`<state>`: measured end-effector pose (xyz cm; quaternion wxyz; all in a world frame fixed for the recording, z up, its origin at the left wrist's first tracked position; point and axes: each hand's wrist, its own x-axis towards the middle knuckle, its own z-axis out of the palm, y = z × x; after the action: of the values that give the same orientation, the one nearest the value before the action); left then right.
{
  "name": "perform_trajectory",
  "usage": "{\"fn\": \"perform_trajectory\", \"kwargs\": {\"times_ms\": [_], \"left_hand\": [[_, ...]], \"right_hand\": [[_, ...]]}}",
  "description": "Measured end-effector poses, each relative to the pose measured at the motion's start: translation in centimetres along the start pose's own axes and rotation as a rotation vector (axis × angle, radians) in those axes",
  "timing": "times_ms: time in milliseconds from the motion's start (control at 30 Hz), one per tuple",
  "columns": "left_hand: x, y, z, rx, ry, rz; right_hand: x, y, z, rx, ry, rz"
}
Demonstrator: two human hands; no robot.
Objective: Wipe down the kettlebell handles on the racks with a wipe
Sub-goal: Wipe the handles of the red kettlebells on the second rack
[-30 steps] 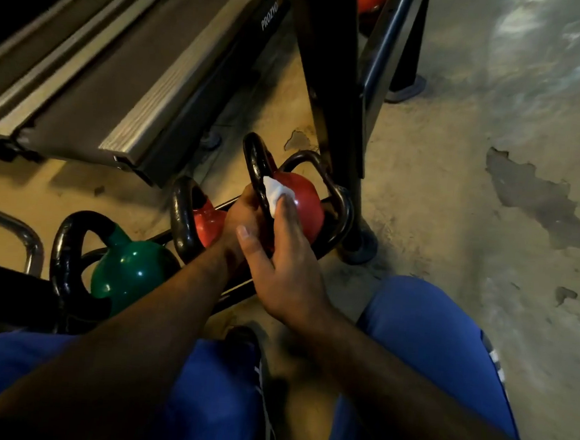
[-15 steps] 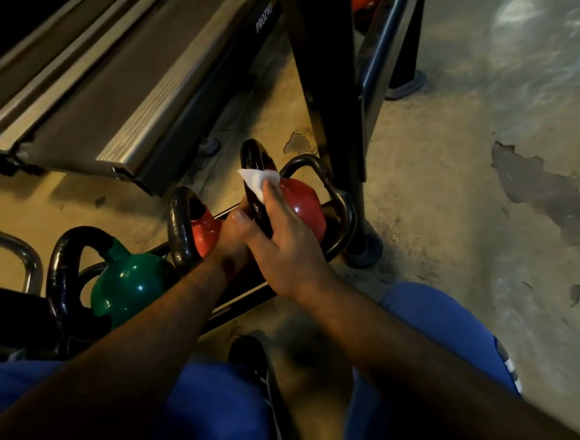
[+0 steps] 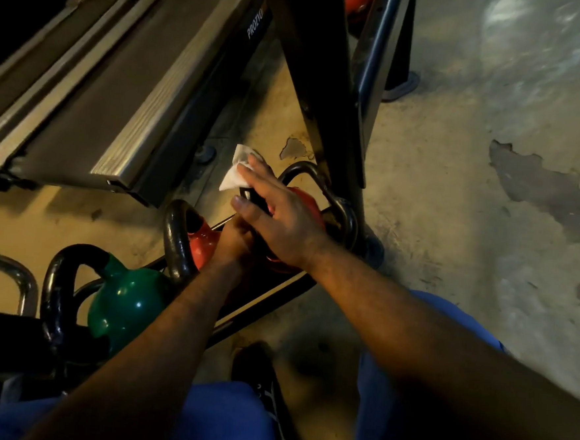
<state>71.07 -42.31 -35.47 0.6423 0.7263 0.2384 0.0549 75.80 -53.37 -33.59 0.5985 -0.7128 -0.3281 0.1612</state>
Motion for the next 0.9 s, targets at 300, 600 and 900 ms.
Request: {"fn": "perform_trajectory", "kwargs": {"times_ms": [300,600,900], "left_hand": [[0.2,-0.9,-1.5,0.150,-0.006,-0.111],[0.9,-0.8,-1.7,0.333,-0.010,-0.127],[0.6,-0.9,-2.0,0.311,0.030,-0.139]], "right_hand": [[0.3,0.8,0.4,0.234,0.051,0.010],[3.5,3.3,-0.4,0.084,0.041,0.010],[4.7,4.8,-1.2,-0.296,-0.089,-0.003]]}}
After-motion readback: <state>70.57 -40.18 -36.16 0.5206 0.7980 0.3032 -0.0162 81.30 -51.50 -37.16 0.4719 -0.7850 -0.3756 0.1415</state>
